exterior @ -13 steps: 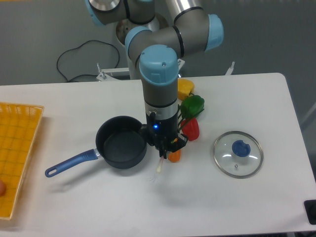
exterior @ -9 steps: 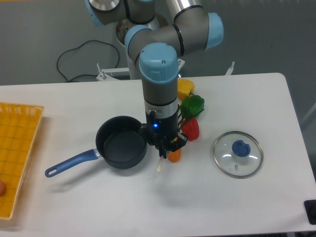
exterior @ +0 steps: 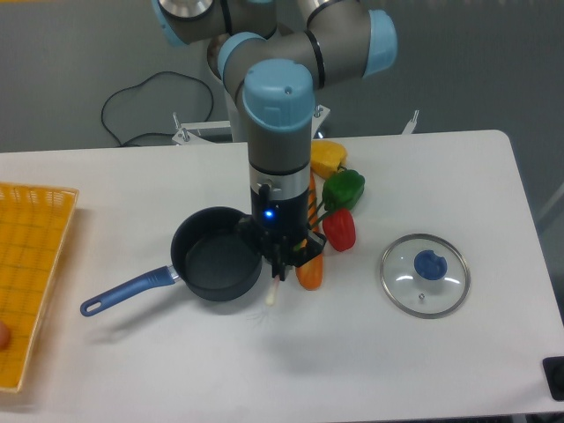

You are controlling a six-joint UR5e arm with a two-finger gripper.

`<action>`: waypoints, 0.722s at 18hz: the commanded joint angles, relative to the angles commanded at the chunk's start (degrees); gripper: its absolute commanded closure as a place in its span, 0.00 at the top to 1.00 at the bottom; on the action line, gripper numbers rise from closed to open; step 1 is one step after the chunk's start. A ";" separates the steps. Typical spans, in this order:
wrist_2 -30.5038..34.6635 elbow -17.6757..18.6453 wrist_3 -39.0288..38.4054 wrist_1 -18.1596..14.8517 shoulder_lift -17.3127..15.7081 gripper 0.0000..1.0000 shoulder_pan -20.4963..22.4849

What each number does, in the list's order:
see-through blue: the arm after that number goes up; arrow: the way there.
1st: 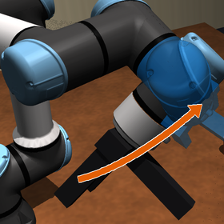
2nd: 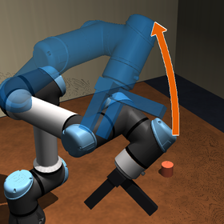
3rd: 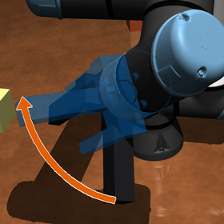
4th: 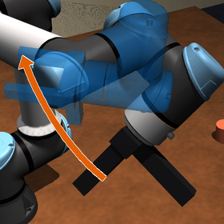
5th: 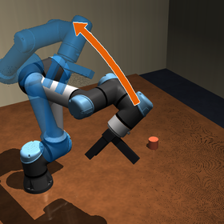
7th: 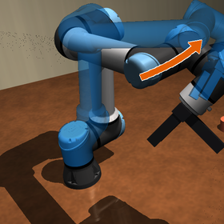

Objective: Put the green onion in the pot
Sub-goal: 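Carry the held green onion with the gripper over the dark saucepan, then lower the green onion leaves into the saucepan toward its handle side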

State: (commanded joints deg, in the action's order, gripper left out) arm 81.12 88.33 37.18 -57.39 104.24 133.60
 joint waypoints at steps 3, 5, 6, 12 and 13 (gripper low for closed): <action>-0.26 -0.09 -0.87 2.19 -0.62 0.12 -2.37; -0.35 -0.44 -2.46 3.34 -0.62 0.12 -3.69; -0.35 -0.44 -2.90 3.51 -0.62 0.12 -4.57; -2.36 1.05 -4.22 3.60 -2.63 0.12 -7.65; -2.98 1.58 -4.22 3.60 -2.99 0.12 -7.74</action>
State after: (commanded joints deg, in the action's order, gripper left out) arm 78.14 89.91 32.96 -53.79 101.25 125.86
